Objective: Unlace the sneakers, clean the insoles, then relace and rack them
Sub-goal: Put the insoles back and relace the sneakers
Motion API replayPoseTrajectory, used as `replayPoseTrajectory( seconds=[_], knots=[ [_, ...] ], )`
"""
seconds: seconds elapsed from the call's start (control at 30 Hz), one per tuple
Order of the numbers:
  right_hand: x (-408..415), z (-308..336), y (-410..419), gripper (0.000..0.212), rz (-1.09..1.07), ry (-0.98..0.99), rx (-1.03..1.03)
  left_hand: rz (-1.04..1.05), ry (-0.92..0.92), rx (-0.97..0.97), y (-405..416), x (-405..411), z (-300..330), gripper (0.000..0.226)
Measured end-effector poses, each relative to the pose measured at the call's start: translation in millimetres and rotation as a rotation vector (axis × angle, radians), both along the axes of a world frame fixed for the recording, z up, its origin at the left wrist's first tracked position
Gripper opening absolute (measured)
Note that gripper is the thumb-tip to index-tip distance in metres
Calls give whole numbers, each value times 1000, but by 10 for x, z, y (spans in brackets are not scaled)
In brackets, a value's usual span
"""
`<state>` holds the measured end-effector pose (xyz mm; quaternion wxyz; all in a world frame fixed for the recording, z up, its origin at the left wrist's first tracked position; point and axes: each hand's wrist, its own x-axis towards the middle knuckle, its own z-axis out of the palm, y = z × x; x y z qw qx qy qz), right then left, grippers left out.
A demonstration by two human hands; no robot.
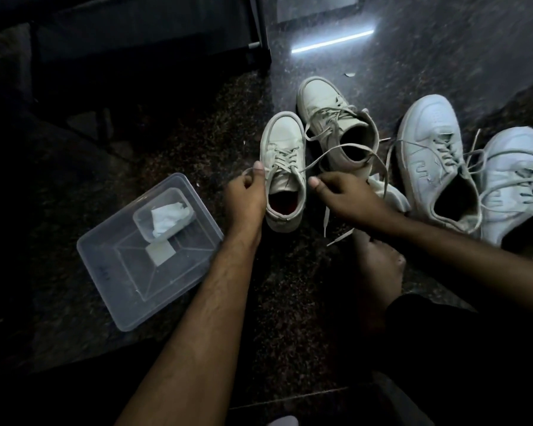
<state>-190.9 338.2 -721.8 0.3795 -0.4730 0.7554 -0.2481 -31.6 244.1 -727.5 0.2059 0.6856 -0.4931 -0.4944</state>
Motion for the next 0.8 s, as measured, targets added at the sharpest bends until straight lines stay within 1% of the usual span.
replayPoseTrajectory(
  seconds=[0.07, 0.1, 0.13, 0.17, 0.3, 0.33, 0.43, 0.5, 0.57, 0.67, 0.73, 0.8],
  knots=[
    [79, -33, -96, 34, -256, -443, -53, 88, 249, 147, -21, -48, 10, 43],
    [110, -13, -157, 30, -364, -613, -91, 123, 342, 205, -53, -69, 22, 39],
    [132, 12, -225, 28, -433, -726, -129, 151, 417, 234, -86, -91, 27, 37],
    [155, 51, -287, 28, -458, -786, -171, 169, 470, 227, -113, -121, 47, 35],
    [187, 126, -374, 32, -406, -866, -294, 162, 612, 127, -181, -167, 63, 34],
    [165, 107, -362, 32, -422, -843, -298, 195, 646, 130, -188, -161, 54, 33],
    [5, -13, -290, 33, -491, -671, -245, 332, 636, 206, -188, -76, -17, 32],
    [-67, 6, -274, 33, -452, -588, -242, 284, 619, 200, -177, 3, -47, 30],
    [-66, 118, -295, 32, -341, -486, -263, 127, 576, 127, -175, 26, -9, 26],
    [-43, 337, -363, 38, -208, -295, -293, -153, 508, -5, -215, -31, 154, 19],
    [-68, 444, -432, 37, -128, -184, -355, -387, 405, -104, -256, -100, 245, 18],
    [-78, 545, -505, 35, -40, -100, -396, -631, 287, -152, -279, -197, 371, 18]
  ],
)
